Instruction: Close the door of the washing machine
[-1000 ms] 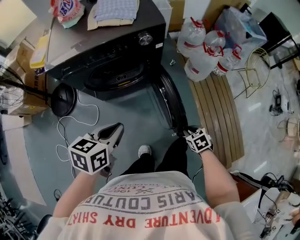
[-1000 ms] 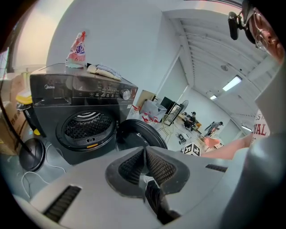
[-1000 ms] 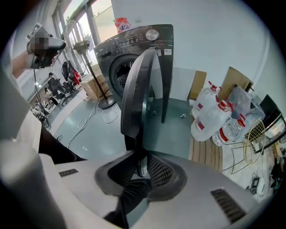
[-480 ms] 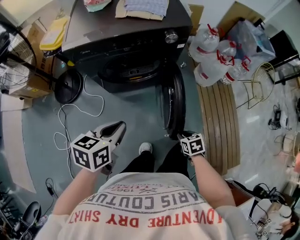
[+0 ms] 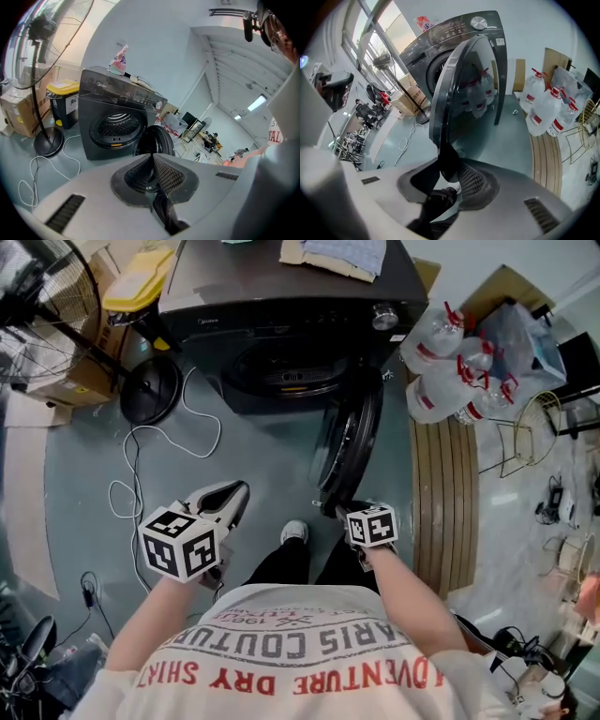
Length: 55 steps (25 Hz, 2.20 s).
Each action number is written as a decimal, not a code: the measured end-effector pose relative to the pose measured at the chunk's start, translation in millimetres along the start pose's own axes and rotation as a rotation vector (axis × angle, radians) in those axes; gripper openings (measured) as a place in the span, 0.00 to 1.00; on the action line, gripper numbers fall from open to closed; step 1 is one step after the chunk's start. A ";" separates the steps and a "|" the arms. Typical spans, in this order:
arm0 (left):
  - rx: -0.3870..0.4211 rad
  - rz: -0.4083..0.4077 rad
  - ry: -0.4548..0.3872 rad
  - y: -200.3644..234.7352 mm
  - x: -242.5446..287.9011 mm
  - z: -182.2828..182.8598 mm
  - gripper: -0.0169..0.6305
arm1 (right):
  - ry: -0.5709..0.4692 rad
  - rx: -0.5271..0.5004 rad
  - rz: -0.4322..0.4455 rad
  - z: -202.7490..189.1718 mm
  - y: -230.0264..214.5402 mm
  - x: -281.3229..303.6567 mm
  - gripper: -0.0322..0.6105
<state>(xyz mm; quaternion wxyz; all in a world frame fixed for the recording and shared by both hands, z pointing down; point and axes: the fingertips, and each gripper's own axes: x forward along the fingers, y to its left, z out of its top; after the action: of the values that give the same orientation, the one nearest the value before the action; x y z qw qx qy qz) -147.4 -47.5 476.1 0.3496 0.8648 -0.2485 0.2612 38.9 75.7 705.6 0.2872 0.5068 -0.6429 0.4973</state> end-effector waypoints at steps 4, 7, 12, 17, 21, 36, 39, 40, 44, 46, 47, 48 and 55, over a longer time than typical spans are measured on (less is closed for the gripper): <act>-0.039 0.029 -0.021 11.8 -13.3 -10.1 0.09 | 0.000 0.007 0.006 14.1 19.3 11.3 0.25; -0.066 0.058 -0.039 21.0 -25.6 -16.0 0.09 | 0.011 -0.006 0.034 23.0 35.8 21.3 0.25; -0.112 0.106 -0.069 38.6 -45.2 -24.8 0.09 | 0.024 0.002 0.069 38.1 56.8 36.6 0.26; -0.162 0.150 -0.106 56.7 -63.3 -31.5 0.09 | 0.047 -0.072 0.082 54.9 76.1 48.5 0.26; -0.184 0.173 -0.123 65.3 -77.5 -35.8 0.09 | 0.057 -0.133 0.124 66.0 94.4 55.8 0.26; -0.193 0.243 -0.111 93.1 -78.3 -19.5 0.09 | 0.082 -0.383 0.353 128.0 129.7 68.8 0.33; -0.201 0.266 -0.110 101.7 -82.1 -11.6 0.09 | 0.130 -0.478 0.363 133.6 129.5 71.1 0.30; -0.206 0.275 -0.111 105.6 -83.8 -8.2 0.09 | 0.134 -0.501 0.364 137.1 129.5 72.2 0.28; -0.226 0.294 -0.126 119.8 -87.1 8.1 0.09 | 0.115 -0.524 0.367 164.6 132.8 79.2 0.23; -0.229 0.300 -0.122 126.8 -85.5 11.9 0.09 | 0.098 -0.503 0.367 177.4 134.7 85.9 0.22; -0.234 0.303 -0.122 130.6 -84.7 13.7 0.09 | 0.088 -0.482 0.363 184.8 134.8 89.4 0.21; -0.241 0.306 -0.124 134.1 -84.2 15.7 0.09 | 0.077 -0.455 0.357 192.5 134.8 92.7 0.19; -0.276 0.315 -0.128 153.4 -80.0 28.2 0.09 | 0.012 -0.345 0.356 242.1 142.2 109.3 0.13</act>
<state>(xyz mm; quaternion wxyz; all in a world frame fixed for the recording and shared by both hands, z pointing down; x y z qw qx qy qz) -292.7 -145.4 481.4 0.4031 0.7740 -0.4357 0.2207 -97.0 -190.8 669.1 0.2812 0.3260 -0.7958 0.4258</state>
